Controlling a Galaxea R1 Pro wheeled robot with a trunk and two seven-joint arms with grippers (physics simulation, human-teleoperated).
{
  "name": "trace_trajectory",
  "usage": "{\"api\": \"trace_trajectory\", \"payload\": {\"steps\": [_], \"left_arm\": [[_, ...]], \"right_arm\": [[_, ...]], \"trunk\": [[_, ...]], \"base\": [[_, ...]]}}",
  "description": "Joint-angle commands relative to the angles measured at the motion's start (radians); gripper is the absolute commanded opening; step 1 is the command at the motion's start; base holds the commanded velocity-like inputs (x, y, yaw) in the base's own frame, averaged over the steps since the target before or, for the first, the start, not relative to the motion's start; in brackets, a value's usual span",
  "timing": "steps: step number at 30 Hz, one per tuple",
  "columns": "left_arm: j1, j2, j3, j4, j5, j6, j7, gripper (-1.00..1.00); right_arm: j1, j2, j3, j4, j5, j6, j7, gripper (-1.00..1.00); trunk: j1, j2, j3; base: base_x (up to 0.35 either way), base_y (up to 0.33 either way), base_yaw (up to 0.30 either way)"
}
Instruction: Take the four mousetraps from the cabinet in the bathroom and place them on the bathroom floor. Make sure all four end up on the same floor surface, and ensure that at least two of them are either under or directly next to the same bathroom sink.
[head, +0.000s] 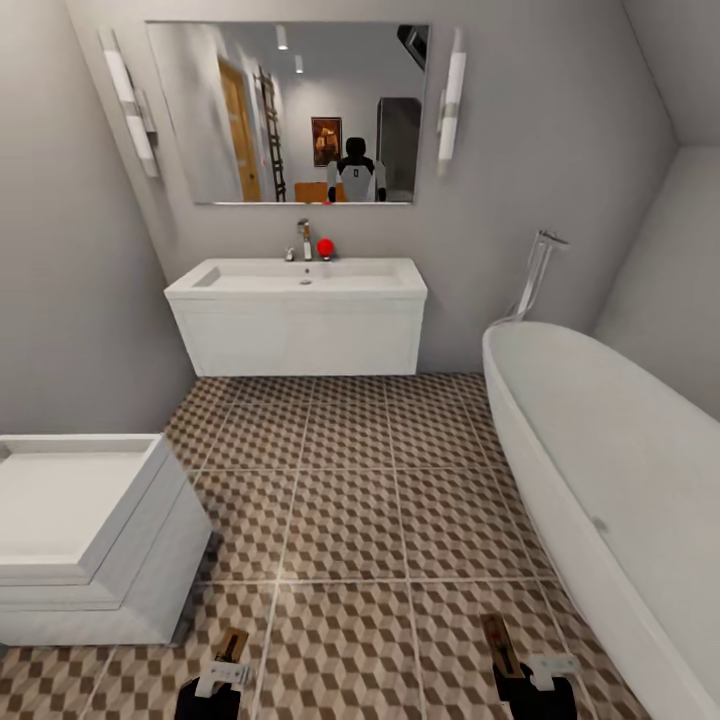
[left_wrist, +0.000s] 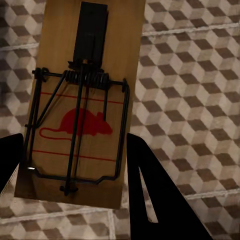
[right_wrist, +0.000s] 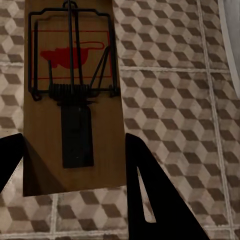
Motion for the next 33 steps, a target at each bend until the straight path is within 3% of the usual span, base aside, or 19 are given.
{"api": "trace_trajectory", "payload": {"steps": [1,18,33], "left_arm": [[-0.001,0.000,-0.005,0.004,0.007,-0.006,-0.005,-1.00],[-0.001,-0.001,-0.005,0.004,0.007,-0.006,-0.005,-1.00],[-0.001,-0.001,-0.005,0.004,0.007,-0.006,-0.004,-1.00]], "right_arm": [[-0.001,-0.001,0.007,0.001,-0.011,-0.004,0.001,-1.00],[-0.001,-0.001,0.008,0.001,-0.011,-0.004,0.001,-1.00],[-0.001,-0.001,0.008,0.001,-0.011,-0.004,0.001,-1.00]], "trunk": [[0.001,0.000,-0.001],[0.001,0.000,-0.001],[0.001,0.000,-0.001]], "base": [[0.308,0.000,0.000],[0.308,-0.008,0.000],[0.309,-0.114,0.000]]}}
